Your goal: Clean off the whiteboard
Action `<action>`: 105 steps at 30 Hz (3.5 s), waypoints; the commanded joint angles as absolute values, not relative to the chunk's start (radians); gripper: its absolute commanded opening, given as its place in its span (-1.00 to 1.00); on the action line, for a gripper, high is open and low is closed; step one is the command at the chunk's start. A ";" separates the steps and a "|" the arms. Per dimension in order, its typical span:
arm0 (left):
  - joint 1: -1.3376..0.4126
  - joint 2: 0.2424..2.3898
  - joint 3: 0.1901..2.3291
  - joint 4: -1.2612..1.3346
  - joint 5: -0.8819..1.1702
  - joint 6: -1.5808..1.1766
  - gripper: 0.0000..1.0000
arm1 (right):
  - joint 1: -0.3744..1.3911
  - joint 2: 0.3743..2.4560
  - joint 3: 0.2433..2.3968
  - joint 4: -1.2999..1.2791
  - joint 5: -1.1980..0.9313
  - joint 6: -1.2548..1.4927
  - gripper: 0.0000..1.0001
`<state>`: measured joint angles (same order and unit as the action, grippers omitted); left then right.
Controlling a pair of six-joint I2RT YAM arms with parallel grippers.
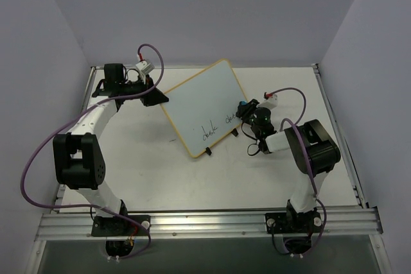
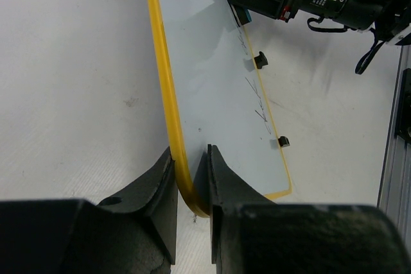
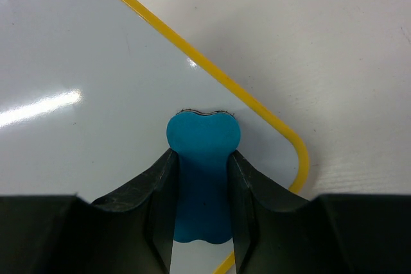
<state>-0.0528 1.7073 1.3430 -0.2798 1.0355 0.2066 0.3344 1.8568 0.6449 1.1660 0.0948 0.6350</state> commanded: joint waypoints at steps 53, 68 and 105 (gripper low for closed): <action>-0.094 1.663 1.333 -0.167 1.091 0.353 -0.95 | 0.790 1.885 0.876 0.810 0.342 0.563 -1.00; -0.091 1.591 1.279 -0.166 1.031 0.362 -0.95 | 0.882 1.990 0.715 0.813 0.557 0.805 -1.00; -0.101 1.586 1.264 -0.150 1.019 0.365 -0.95 | 0.897 2.040 0.597 0.779 0.554 0.960 -1.00</action>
<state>-0.0528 1.6428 1.2686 -0.2276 0.9463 0.2279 0.8974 1.9011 0.6510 1.1702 0.7456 0.9539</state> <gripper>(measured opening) 0.256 0.282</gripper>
